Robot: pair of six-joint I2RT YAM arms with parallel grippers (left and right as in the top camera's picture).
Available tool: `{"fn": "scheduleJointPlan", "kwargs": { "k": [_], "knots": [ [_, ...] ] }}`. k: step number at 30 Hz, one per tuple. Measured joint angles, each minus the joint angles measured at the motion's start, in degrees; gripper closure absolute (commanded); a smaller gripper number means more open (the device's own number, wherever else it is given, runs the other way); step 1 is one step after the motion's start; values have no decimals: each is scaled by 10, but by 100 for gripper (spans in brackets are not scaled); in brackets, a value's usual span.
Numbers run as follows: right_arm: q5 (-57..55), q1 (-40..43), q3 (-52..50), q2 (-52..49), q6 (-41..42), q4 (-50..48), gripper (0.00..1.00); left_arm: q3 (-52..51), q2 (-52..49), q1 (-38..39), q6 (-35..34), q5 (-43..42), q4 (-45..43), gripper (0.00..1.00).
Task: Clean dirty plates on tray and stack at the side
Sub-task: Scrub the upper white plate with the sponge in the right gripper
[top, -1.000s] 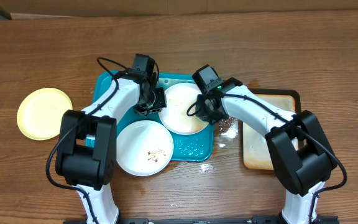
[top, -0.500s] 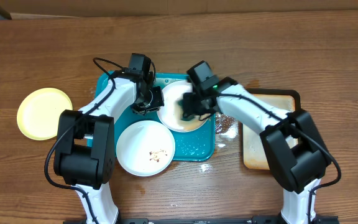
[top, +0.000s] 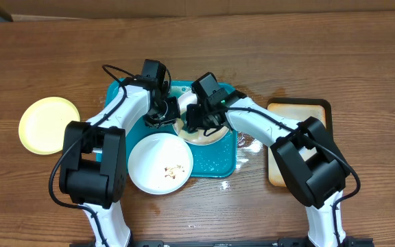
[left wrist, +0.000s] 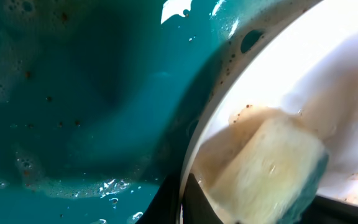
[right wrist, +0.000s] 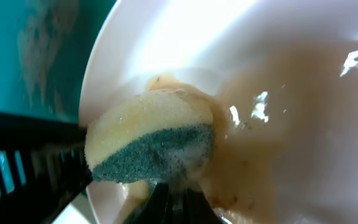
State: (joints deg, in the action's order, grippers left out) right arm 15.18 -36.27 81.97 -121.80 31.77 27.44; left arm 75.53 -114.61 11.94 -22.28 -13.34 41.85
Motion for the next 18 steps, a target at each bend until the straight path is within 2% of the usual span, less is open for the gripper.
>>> {"fn": "scheduleJointPlan", "kwargs": {
  "k": [9, 18],
  "knots": [
    [-106, 5, 13, -3, 37, 5, 96, 1, 0, 0, 0, -2, 4, 96],
    [-241, 41, 34, -2, 62, 93, 96, 1, 0, 0, 0, -9, 5, 96]
  ]
}}
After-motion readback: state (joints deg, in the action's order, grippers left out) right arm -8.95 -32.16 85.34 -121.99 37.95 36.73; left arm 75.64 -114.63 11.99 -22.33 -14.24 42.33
